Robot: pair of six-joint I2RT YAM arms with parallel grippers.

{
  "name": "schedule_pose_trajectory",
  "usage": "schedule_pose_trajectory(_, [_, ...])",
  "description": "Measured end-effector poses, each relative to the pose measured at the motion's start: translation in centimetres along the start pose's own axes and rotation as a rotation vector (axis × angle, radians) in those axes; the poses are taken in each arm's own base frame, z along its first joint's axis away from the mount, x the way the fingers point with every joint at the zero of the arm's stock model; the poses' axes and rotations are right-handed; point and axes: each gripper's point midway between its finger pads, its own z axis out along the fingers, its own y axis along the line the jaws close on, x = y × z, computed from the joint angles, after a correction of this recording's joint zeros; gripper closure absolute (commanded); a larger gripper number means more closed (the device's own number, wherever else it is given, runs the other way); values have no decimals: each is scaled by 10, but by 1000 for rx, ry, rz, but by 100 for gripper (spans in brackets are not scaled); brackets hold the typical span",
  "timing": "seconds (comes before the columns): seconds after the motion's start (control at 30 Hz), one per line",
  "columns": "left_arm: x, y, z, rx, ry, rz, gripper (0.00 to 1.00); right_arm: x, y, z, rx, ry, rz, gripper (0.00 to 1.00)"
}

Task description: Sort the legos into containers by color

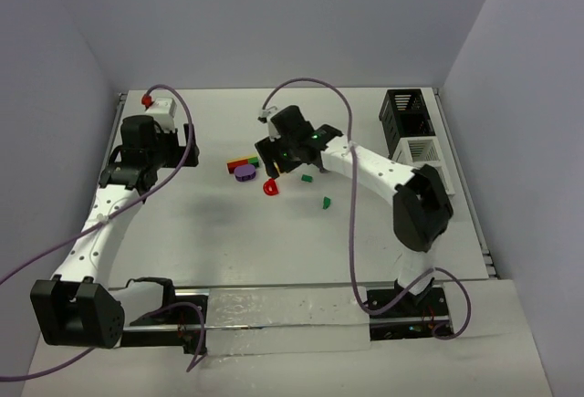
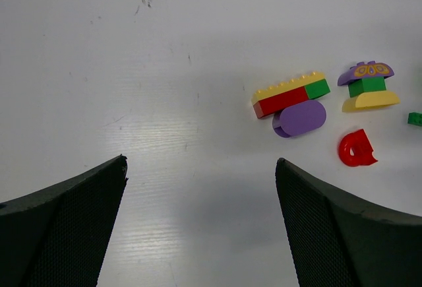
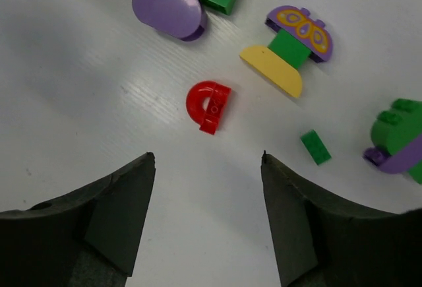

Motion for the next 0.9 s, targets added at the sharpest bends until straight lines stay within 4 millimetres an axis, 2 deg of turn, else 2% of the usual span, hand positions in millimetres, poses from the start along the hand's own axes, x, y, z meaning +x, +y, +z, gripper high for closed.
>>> schedule_pose_trajectory(0.07, [0,0,0,-1,1,-5,1,4,6,19,-1,35,-1,32])
schedule_pose_trajectory(0.17, [1,1,3,-6,9,-13,1,25,7,39,23,111,-6,36])
schedule_pose_trajectory(0.27, [3,2,4,-9,13,-20,1,45,4,54,46,179,-9,39])
schedule_pose_trajectory(0.4, [3,3,5,-12,16,-23,1,59,0,68,72,230,-12,40])
schedule_pose_trajectory(0.7, [4,4,6,-12,19,-23,1,53,0,85,79,226,-5,42])
schedule_pose_trajectory(0.9, [4,4,6,-13,21,-22,1,59,-1,96,80,247,9,49])
